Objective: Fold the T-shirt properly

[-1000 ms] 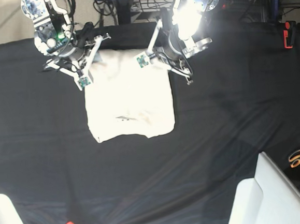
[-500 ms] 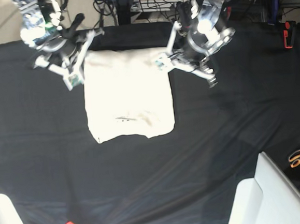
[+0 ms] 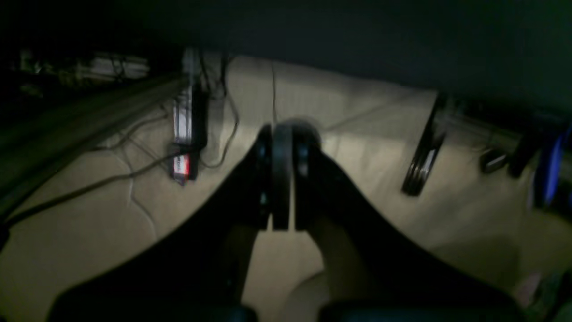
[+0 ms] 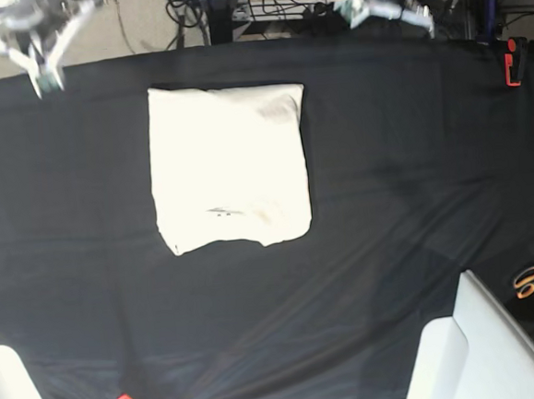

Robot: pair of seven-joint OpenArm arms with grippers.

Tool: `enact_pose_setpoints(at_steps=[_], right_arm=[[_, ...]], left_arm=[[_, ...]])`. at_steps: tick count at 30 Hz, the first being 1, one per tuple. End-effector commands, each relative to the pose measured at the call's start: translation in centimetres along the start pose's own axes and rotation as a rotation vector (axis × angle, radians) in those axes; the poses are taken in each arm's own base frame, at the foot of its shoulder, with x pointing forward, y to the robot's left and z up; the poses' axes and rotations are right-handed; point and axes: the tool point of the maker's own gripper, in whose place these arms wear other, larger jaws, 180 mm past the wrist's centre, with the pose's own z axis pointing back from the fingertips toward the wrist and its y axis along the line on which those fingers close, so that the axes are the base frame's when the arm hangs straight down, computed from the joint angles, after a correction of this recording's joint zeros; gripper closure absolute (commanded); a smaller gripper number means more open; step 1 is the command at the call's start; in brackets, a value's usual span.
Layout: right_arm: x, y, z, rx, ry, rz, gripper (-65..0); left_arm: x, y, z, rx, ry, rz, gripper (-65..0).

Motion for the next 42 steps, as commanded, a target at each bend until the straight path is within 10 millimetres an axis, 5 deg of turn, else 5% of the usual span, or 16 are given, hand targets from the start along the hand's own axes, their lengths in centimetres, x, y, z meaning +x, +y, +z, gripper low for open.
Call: enact_pose_setpoints(at_steps=[1,6,11,17,19,24,27,34,42], right_arm=[[-0.4,-0.1,0.2,-0.001,-0.003,0.004,-0.2],[-5.9,2.9,-2.8,0.08,0.163,0.022,-0.5],[-13.9,5.5,-7.8,0.135,0.385,0.005,-0.5],[-20.7,5.5,-14.0,0.125,0.474,-0.071,-0.6],[-21.1,5.4,-15.2,0.112,0.42,-0.104,-0.8],[-16.4,6.6,-16.6,0.107,0.115,-0.149,-0.8],[-15.2,8.1,-17.0,0.129,0.11,-0.162,-0.8],[-16.3,10.1,-16.8,0.163,0.211,-0.165,-0.8],[-16.1,10.1,-16.9,0.163,0.205,-0.164,-0.8]], left_arm=[[-0.2,-0.4,0.5,-0.006,-0.005,0.002,0.0],[-4.7,-4.8,-1.3,-0.131,0.109,0.046,0.0],[-7.2,-10.6,-6.3,-0.322,0.05,0.292,0.0],[-9.4,-11.7,-12.8,-0.371,-0.014,0.791,0.0],[-9.2,-10.6,-14.0,-0.329,-0.062,0.923,0.0],[-5.6,-6.3,-15.1,-0.259,-0.25,0.928,0.0],[-5.0,-6.6,-15.8,-0.326,-0.195,0.82,0.0],[-5.8,-8.6,-15.7,-0.421,-0.106,0.641,0.0],[-7.5,-5.9,-17.1,-0.207,-0.059,0.475,0.0]])
